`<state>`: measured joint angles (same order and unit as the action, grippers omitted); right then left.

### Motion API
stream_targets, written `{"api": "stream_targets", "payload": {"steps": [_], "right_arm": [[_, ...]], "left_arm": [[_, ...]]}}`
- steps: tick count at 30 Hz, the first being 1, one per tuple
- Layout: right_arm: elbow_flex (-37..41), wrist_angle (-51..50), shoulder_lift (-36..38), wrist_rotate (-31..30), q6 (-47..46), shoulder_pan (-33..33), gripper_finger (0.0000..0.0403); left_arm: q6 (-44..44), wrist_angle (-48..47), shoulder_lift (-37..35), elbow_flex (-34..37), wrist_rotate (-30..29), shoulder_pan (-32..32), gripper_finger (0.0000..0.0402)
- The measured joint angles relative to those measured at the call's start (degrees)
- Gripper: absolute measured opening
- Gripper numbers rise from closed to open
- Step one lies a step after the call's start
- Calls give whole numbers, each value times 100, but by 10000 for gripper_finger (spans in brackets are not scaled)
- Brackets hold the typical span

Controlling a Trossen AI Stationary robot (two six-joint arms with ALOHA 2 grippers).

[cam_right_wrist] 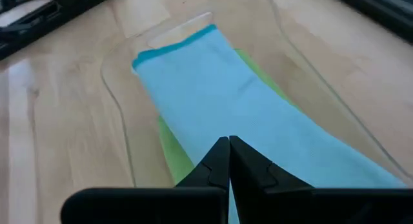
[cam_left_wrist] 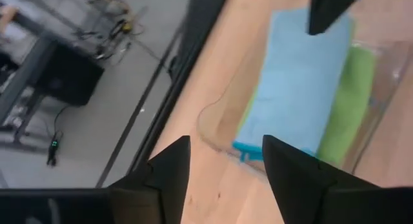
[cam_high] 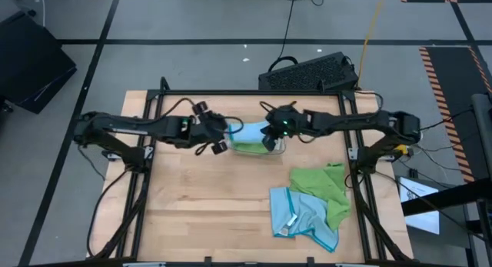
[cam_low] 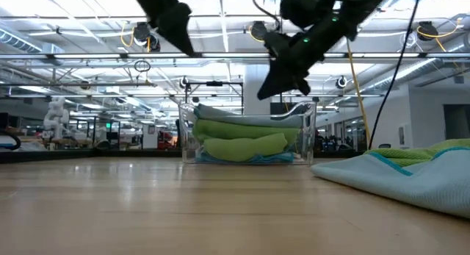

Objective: Fold microfiber towels
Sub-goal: Stack the folded left blue microfiber cloth on top of the green microfiber cloth in the transparent bin

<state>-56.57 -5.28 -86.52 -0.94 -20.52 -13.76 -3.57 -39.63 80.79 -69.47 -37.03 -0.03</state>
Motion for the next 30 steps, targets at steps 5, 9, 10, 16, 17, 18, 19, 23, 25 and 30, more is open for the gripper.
{"api": "stream_targets", "payload": {"steps": [5, 9, 10, 16, 17, 18, 19, 23, 25, 30], "right_arm": [[-879, -795, -507, 93, 61, -44, 3], [-1409, -2020, -778, -375, -172, -91, 3], [-1468, -2280, -816, -574, -233, -91, 3], [-1518, -2639, -1134, -955, -634, -271, 4], [-1518, -2611, -1220, -968, -698, -287, 4], [-1520, -2612, -1329, -976, -750, -290, 4], [-1520, -2621, -1441, -967, -793, -288, 4], [-1518, -2586, -1775, -950, -878, -256, 4], [-1518, -2542, -1842, -962, -882, -189, 4], [-1517, -2523, -1752, -946, -893, -66, 4]], "left_arm": [[-423, 1133, -536, 1056, -328, -252, 178], [-450, 2226, -669, 1796, -331, -605, 169], [-454, 2540, -667, 1945, -331, -715, 168], [-449, 3646, -628, 2719, -517, -1287, 163], [-418, 3679, -645, 2726, -564, -1352, 163], [-403, 3682, -680, 2724, -601, -1414, 163], [-398, 3674, -728, 2724, -622, -1461, 163], [-350, 3772, -783, 2684, -630, -1647, 163], [-282, 3801, -786, 2686, -657, -1751, 163], [-184, 3931, -789, 2686, -686, -1804, 163]]}}
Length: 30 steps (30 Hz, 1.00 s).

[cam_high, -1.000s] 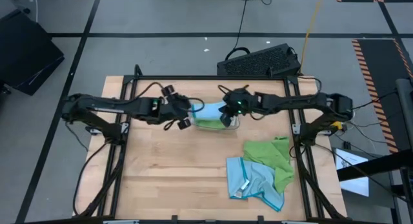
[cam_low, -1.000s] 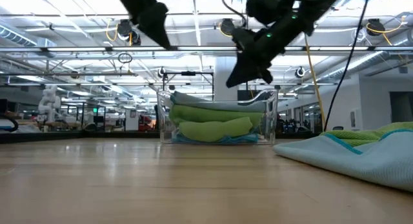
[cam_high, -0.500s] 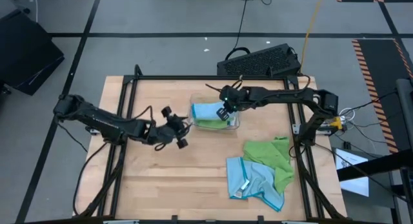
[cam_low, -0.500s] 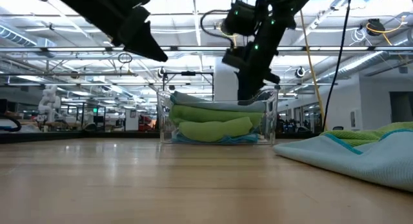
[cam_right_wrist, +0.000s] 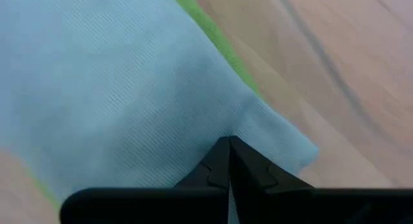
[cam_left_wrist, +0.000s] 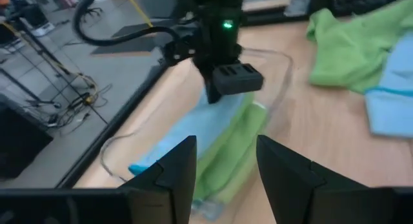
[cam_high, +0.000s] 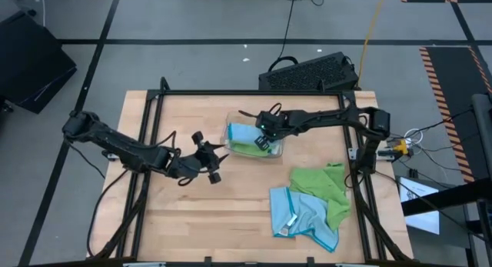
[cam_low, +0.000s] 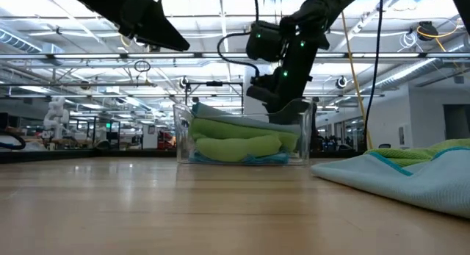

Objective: Fold microfiber towels
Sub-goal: Stack the folded left blue microfiber cloth on top of the green microfiber cloth in the transparent bin, then fold the green microfiber cloth

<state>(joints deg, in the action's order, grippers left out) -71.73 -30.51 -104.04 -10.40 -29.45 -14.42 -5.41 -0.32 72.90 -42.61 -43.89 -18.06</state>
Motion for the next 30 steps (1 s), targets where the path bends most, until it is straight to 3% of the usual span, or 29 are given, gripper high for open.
{"api": "stream_targets", "payload": {"steps": [5, 10, 15, 21, 26, 30], "right_arm": [[1, -45, 409, -51, 19, 143, 4], [1, -265, 938, -495, 211, 455, 4], [1, -504, 1344, -781, 434, 999, 4], [263, -615, 1671, -1425, 445, 1865, 4], [832, -582, 1932, -1922, 156, 2448, 4], [1367, -288, 2169, -2188, 102, 2687, 4]], "left_arm": [[170, 457, 0, 0, -307, 43, 163], [446, 1041, -2, -45, 372, 356, 163], [337, -176, 254, -848, 1401, 1025, 137], [340, -1848, 1120, -1833, 2498, 1800, 66], [162, -2543, 1823, -2122, 2631, 2143, 10], [-88, -2554, 2096, -2173, 2631, 2398, 10]]}}
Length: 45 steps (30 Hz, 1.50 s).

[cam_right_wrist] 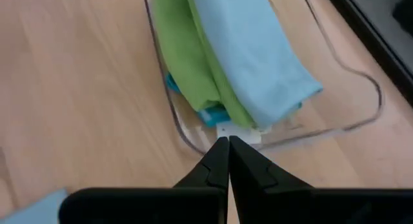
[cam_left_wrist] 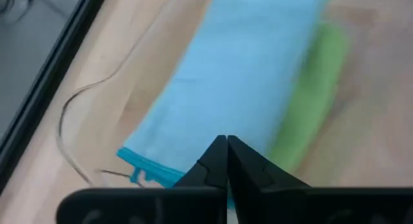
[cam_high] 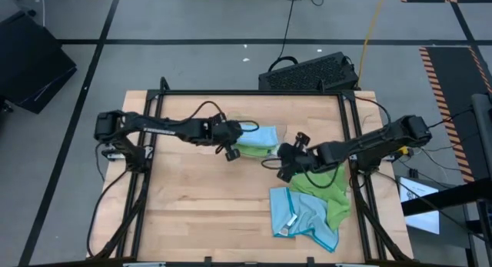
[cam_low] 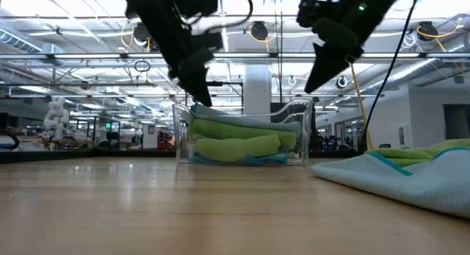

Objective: Fold microfiber towels
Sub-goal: Fold the green microfiber cloth

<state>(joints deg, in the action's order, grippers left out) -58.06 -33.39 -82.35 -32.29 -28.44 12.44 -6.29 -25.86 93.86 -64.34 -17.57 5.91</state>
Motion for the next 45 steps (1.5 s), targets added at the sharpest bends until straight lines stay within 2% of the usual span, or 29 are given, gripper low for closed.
{"api": "stream_targets", "payload": {"steps": [6, 13, 18, 24, 29, 35, 39, 45], "right_arm": [[800, 787, 483, -96, 65, 81, 4], [1587, 1712, 1059, -85, 104, 81, 4], [1844, 1847, 1258, -74, 63, 147, 4], [1858, 1957, 1251, -77, -69, 443, 4], [1858, 2177, 1240, -60, -83, 968, 4], [1858, 2387, 1222, -77, -546, 1776, 4], [1858, 2383, 1070, -133, -1253, 2230, 4], [1856, 2606, 635, -217, -1963, 2851, 4]], "left_arm": [[-343, -294, 362, 4, 420, 190, 18], [-473, -405, 444, -4, 583, 173, 3], [-457, -452, 146, 9, 554, 173, 21], [-480, -404, -627, 9, 474, 37, 27], [-517, -369, -1100, 9, 149, -614, 18], [-917, -327, -1126, 57, -510, -1747, 15], [-1274, -16, -1055, 287, -895, -2445, 15], [-1850, 1030, -1016, 810, -1286, -3338, 15]]}}
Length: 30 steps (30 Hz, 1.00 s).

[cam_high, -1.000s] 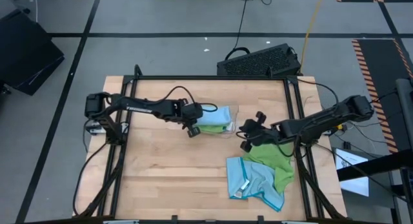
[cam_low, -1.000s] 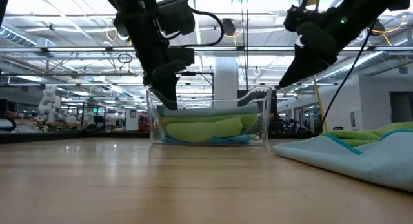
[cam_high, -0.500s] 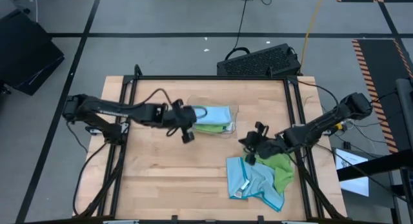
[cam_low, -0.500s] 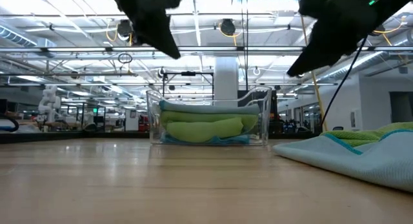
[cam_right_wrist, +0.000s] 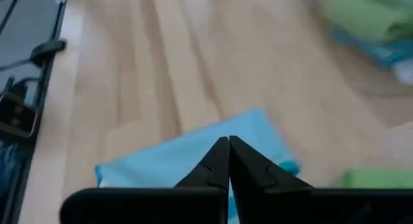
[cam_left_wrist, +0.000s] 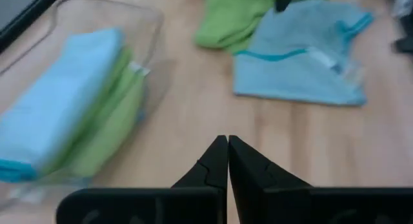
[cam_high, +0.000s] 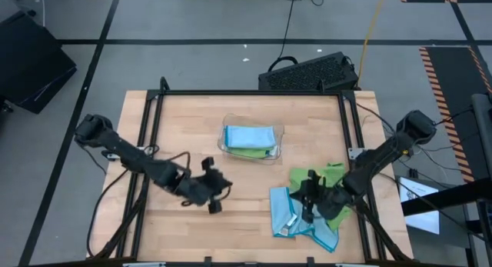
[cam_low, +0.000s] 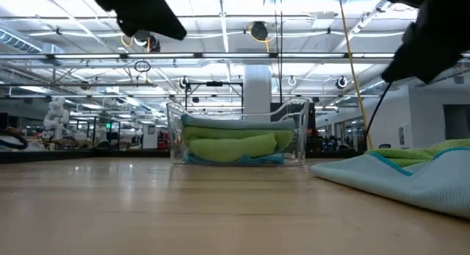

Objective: Fold microfiber towels
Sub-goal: Fold the green microfiber cloth

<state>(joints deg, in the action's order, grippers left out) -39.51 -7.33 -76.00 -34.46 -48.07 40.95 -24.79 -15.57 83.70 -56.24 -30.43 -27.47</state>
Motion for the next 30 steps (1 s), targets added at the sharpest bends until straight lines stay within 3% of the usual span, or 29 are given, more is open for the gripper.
{"api": "stream_targets", "payload": {"steps": [4, 14, 23, 26, 30], "right_arm": [[0, 140, -355, 12, -444, 321, 4], [-7, 229, -792, 173, -604, 685, 4], [-7, 175, -757, 133, 583, 412, 4], [-7, 115, -759, -62, 584, 328, 9], [-7, 125, -759, -181, 266, 283, 48]], "left_arm": [[-208, 905, 92, 271, -268, -431, 15], [-492, 1534, 766, 311, -700, -793, 15], [-602, 1412, 903, 302, -586, -795, 15], [-556, 1467, 903, 250, -589, -823, 15], [-495, 1472, 896, 193, -587, -836, 15]]}}
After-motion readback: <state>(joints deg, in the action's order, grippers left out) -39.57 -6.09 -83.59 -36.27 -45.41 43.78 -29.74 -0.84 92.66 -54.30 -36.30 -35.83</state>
